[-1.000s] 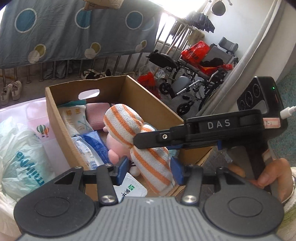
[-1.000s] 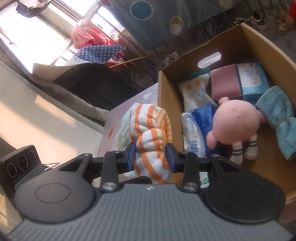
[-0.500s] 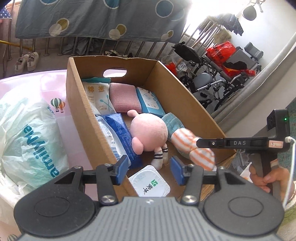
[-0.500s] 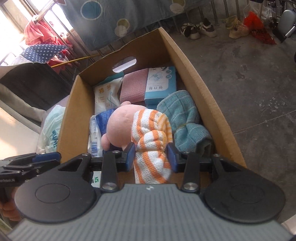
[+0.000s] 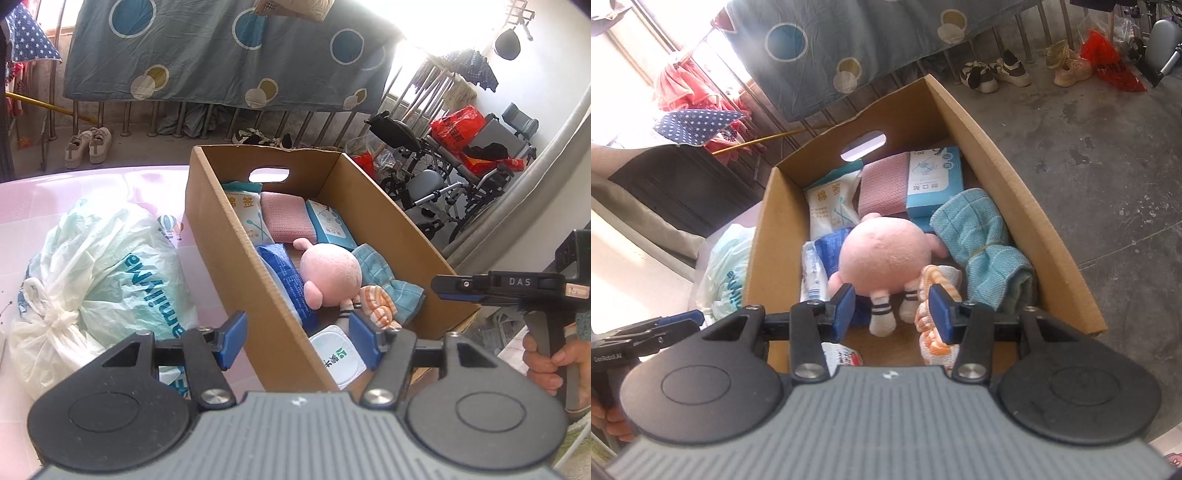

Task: Organize soft objects
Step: 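Grasp the gold tissue pack with the right gripper while the left gripper grasps the green scrunchie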

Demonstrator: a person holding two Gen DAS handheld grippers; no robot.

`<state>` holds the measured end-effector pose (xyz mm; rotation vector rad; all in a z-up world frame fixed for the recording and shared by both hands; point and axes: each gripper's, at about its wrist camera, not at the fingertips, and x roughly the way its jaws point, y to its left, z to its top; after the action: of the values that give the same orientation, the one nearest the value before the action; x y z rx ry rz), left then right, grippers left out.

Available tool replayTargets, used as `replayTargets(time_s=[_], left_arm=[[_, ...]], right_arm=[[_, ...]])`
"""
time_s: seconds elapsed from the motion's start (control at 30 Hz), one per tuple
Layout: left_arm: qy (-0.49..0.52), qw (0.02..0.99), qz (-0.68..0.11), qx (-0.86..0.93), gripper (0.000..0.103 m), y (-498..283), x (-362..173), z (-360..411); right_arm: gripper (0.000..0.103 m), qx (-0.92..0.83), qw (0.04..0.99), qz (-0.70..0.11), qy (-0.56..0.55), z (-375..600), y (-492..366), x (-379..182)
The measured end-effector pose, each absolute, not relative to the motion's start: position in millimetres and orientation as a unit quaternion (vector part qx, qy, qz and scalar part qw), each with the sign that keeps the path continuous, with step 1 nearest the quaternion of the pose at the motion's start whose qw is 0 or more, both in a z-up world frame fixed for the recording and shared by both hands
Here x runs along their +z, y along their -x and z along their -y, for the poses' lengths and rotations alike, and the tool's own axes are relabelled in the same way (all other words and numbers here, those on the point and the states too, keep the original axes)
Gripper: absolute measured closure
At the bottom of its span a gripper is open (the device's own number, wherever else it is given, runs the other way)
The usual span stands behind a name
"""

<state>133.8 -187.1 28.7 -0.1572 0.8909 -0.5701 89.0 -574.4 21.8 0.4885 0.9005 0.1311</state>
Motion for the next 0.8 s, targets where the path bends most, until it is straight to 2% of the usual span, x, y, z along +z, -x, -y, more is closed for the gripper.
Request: replayTargets(time_s=[0.27, 0.8], left_arm=[[0.041, 0.893, -0.402, -0.199, 0.023, -93.2, 37.7, 134.9], [0.05, 0.918, -0.392, 0.033, 0.022, -30.6, 14.8, -39.7]], right_arm=[[0.05, 0.138, 0.868, -0.395, -0.267, 521.4, -67.9, 52.4], [0.046, 0.31, 0.817, -0.425, -0.239, 325.1, -109.7, 57.1]])
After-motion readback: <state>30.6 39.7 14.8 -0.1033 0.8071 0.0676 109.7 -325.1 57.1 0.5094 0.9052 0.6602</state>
